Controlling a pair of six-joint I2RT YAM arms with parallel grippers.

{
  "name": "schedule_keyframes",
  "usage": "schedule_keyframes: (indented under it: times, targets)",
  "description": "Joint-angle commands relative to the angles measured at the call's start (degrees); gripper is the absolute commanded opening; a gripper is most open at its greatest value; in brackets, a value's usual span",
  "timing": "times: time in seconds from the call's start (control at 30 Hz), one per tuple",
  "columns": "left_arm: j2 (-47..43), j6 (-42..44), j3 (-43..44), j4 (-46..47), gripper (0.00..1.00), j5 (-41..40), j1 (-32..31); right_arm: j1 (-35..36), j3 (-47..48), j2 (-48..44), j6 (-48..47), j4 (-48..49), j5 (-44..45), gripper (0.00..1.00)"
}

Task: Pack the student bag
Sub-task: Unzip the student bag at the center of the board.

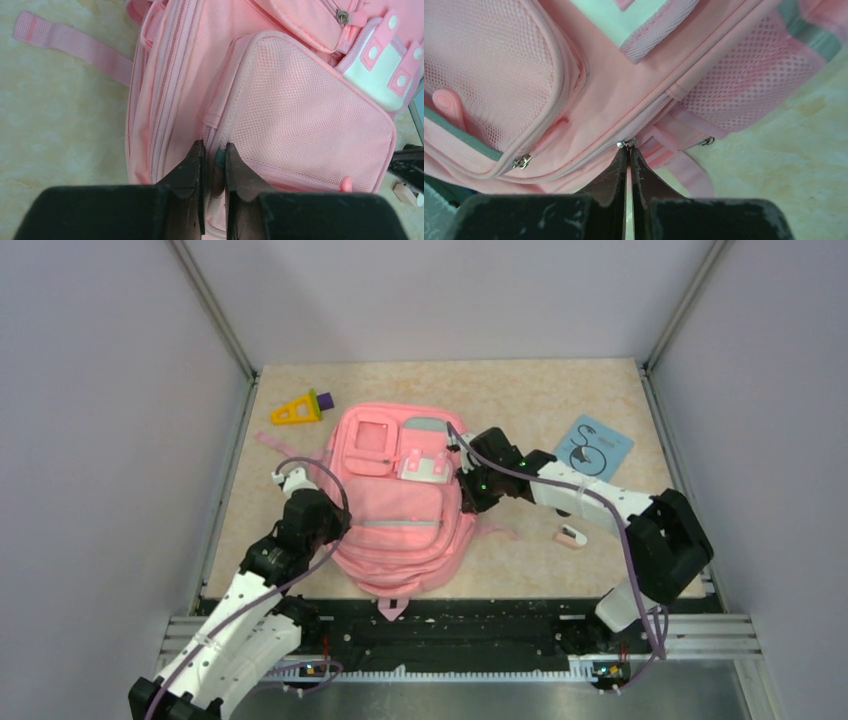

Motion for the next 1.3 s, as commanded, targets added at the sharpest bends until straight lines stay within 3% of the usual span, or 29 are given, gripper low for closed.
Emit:
schedule_keyframes:
  times: [0.0,0.43,0.87,1.03,1.27]
  targets:
    - [-2.8,-3.9,-0.5,8.2,0.00,-3.8,0.3,2.2,-6.6,-7.4,7.6,1.7,-5.3,0.00]
    - [-4.4,-6.6,-2.5,10.8,0.00,-5.0,0.2,13.9,-11.8,-11.1,16.4,9.6,-8.1,0.00]
    - [-4.8,-10.3,-4.3,15.1,0.00,-5.7,0.2,24.4,-12.9,-14.3,29.2,25.6,-0.8,0.00]
    - [-5.2,-11.4,-5.8,17.1,0.00,-5.3,0.2,28.7,-11.5,-12.1,31.6,33.5,5.6,0.00]
    - [-6.4,-11.4,-5.8,17.7,0.00,-5.7,0.2,34.0,-4.6,-2.4,29.8,35.1,12.1,0.00]
